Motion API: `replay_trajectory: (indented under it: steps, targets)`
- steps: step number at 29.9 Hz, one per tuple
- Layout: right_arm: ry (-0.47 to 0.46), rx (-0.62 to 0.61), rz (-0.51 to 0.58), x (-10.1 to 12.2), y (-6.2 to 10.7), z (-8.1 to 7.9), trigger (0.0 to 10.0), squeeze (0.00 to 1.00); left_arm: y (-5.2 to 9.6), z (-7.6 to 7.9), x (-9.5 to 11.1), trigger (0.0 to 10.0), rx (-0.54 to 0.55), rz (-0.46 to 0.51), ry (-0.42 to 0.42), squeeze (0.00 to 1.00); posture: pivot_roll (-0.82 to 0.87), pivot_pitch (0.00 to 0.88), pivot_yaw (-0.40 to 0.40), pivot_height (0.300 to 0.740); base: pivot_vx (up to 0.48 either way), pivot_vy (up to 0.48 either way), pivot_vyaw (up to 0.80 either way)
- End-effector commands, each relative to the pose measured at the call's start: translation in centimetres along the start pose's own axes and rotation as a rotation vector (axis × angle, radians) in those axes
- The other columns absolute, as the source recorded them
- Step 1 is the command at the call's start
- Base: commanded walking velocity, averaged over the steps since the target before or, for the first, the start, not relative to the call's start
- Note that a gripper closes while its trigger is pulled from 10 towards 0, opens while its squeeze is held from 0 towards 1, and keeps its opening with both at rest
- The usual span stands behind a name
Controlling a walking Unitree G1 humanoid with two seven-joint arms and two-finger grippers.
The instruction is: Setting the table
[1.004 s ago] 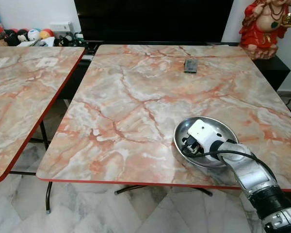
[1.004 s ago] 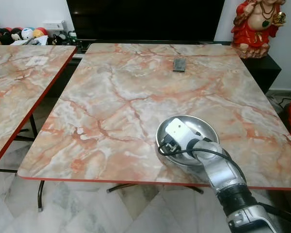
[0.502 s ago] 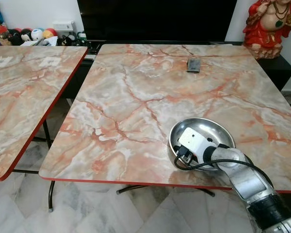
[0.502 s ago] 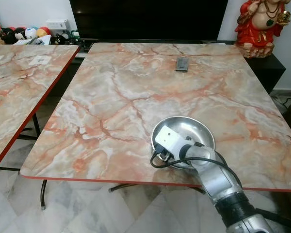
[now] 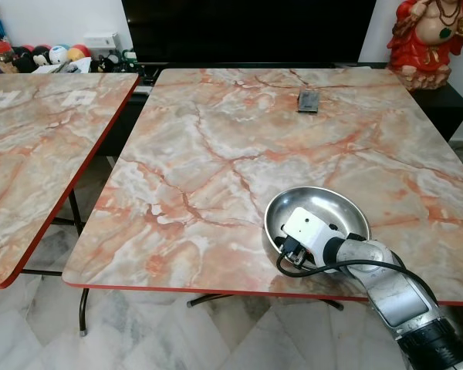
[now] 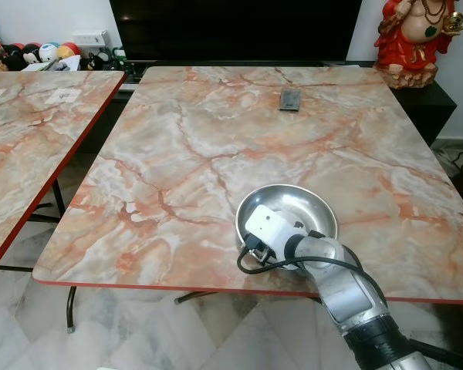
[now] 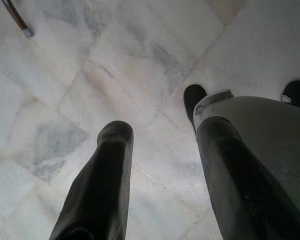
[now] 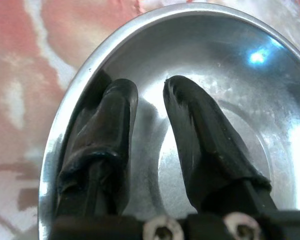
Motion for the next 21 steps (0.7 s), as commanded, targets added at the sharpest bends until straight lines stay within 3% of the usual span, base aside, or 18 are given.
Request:
replay_trajectory:
  steps: [1, 21]
  targets:
    - [0.0, 0.017, 0.01, 0.26, 0.24, -0.43, 10.0, 0.0, 0.39, 2.58, -2.44, 10.0, -0.08, -0.077, -0.011, 0.0, -0.08, 0.143, 0.025, 0.74, 0.0, 0.0, 0.0]
    - [-0.049, -0.015, 0.016, 0.66, 1.2, -0.42, 10.0, 0.0, 0.36, 2.57, -2.35, 10.0, -0.081, -0.077, -0.022, 0.0, -0.08, 0.144, 0.022, 0.74, 0.0, 0.0, 0.0]
Point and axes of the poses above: a point about 5 cm out from each wrist's last joint towards the gripper, its own y axis pointing back from the gripper into the wrist, its own x axis along the axis of the wrist's last joint, z = x × y, the point moved 5 cm from there along -y, pointing out of the wrist towards the gripper, and after that the axes turned 15 degrees about y, right-handed, at the moved point
